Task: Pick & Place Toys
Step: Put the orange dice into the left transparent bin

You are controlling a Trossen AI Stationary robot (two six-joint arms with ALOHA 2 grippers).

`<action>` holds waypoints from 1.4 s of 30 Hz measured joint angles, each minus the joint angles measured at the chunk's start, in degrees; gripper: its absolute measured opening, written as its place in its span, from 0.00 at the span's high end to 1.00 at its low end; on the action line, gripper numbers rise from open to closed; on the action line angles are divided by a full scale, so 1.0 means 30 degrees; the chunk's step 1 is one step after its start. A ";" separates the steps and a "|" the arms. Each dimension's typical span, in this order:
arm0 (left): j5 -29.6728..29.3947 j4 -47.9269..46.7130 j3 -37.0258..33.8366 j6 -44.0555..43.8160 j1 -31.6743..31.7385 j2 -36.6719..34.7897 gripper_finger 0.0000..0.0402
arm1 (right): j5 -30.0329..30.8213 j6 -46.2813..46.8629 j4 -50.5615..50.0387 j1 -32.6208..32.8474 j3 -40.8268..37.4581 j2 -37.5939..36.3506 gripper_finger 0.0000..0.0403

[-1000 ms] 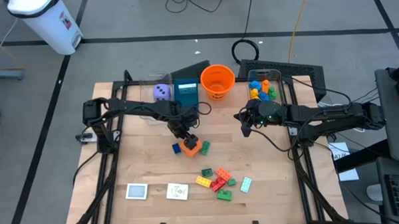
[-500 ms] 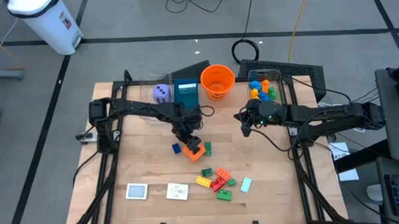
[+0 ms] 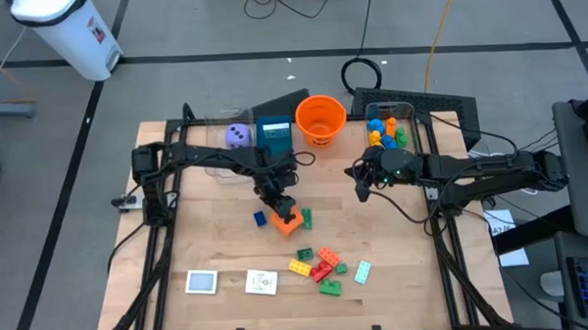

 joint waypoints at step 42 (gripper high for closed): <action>0.4226 0.0770 0.8951 -0.2009 0.4698 -0.0102 0.25 | 0.0007 0.0000 0.0036 0.0000 0.0000 0.0000 1.00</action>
